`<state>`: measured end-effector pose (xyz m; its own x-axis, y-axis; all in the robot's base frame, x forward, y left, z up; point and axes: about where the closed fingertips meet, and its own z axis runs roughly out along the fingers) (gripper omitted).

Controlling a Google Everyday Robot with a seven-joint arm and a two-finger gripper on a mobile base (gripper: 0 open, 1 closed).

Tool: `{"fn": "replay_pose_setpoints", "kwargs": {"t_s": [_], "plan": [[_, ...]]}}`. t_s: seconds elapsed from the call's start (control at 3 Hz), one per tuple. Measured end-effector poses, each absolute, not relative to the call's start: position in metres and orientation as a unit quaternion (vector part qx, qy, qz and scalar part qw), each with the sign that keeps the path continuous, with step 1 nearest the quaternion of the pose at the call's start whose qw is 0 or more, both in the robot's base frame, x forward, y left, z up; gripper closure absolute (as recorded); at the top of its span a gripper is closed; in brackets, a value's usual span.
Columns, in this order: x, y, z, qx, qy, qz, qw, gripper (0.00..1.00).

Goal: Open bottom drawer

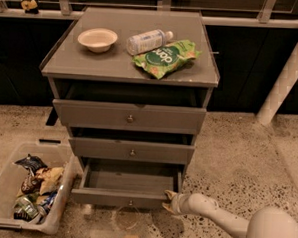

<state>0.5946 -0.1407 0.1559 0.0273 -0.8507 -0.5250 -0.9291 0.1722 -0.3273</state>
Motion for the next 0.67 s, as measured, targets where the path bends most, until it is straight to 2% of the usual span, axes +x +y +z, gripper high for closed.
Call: {"fn": "replay_pose_setpoints", "kwargs": {"t_s": [0.67], "plan": [[0.5826,-0.1428,0.1572,-0.641,0.694,0.063,0.322,1.0]]}}
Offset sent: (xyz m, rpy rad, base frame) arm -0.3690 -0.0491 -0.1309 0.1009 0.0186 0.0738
